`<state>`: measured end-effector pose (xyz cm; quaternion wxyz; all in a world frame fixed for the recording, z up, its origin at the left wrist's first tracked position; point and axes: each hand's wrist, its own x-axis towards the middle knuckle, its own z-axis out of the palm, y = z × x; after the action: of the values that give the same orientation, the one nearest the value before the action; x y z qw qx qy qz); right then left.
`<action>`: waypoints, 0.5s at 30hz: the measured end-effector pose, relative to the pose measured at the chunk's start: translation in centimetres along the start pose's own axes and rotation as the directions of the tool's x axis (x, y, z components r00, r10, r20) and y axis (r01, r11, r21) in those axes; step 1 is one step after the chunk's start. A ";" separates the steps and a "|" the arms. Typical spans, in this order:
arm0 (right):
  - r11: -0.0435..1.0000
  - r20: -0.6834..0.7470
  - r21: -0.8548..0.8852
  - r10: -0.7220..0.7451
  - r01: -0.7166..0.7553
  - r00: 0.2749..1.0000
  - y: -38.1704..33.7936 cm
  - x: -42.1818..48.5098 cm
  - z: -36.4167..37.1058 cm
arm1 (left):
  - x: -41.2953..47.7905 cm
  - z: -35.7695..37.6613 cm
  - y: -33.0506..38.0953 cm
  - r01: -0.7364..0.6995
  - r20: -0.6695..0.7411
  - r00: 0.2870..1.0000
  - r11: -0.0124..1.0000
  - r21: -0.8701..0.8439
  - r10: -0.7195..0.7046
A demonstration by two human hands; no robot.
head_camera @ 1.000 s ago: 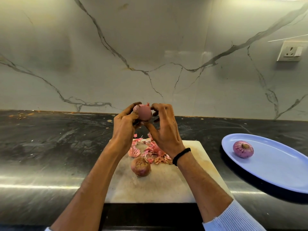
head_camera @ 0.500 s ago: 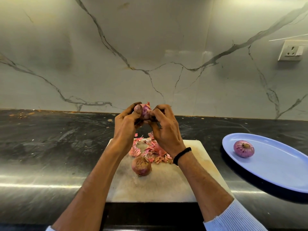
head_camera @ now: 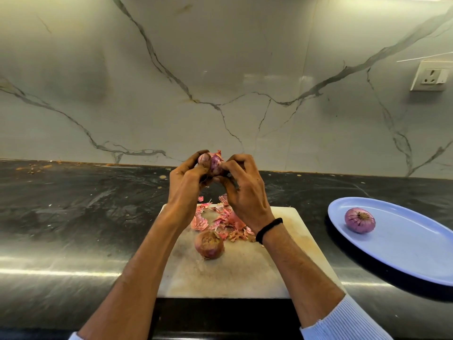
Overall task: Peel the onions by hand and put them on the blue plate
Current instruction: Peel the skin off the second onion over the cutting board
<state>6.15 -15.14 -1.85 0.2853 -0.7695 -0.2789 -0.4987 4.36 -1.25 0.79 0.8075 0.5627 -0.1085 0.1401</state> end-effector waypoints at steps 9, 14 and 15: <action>1.000 -0.005 0.012 0.020 -0.019 1.000 0.0 0.1 -0.1 | 0.1 -0.1 -0.1 -0.007 0.000 1.000 1.000 0.004 0.007; 1.000 -0.017 0.008 0.005 -0.005 1.000 0.0 0.0 0.0 | 0.2 -0.1 0.0 0.004 -0.004 1.000 1.000 -0.015 -0.004; 1.000 -0.019 0.016 0.015 -0.015 1.000 0.0 0.1 0.0 | 0.2 -0.1 0.0 0.004 -0.005 1.000 1.000 -0.022 -0.004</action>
<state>6.18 -15.09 -1.80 0.2979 -0.7644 -0.2741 -0.5018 4.56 -1.15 0.87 0.8140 0.5538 -0.1071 0.1388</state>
